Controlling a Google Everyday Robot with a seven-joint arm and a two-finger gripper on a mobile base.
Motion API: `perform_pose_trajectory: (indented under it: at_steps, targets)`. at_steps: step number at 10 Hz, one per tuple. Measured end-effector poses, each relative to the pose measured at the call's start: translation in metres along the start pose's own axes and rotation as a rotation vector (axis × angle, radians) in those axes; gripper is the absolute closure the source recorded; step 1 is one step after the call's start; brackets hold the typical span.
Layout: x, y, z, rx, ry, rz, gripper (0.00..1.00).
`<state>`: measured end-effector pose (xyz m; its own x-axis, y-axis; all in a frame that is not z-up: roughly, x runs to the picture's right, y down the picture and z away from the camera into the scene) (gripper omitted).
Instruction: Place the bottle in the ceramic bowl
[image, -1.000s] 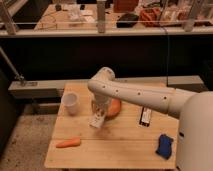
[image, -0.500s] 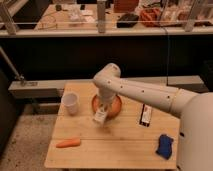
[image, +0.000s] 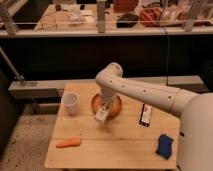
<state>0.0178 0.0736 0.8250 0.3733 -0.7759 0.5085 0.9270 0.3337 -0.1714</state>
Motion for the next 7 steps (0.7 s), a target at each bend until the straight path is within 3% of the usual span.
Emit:
perform_pose_trajectory:
  at_steps: [6, 7]
  targets:
    - [0.0039, -0.0013, 0.0006, 0.000, 0.004, -0.009, 0.91]
    - [0.0043, -0.0013, 0.0008, 0.000, 0.004, -0.012, 0.85]
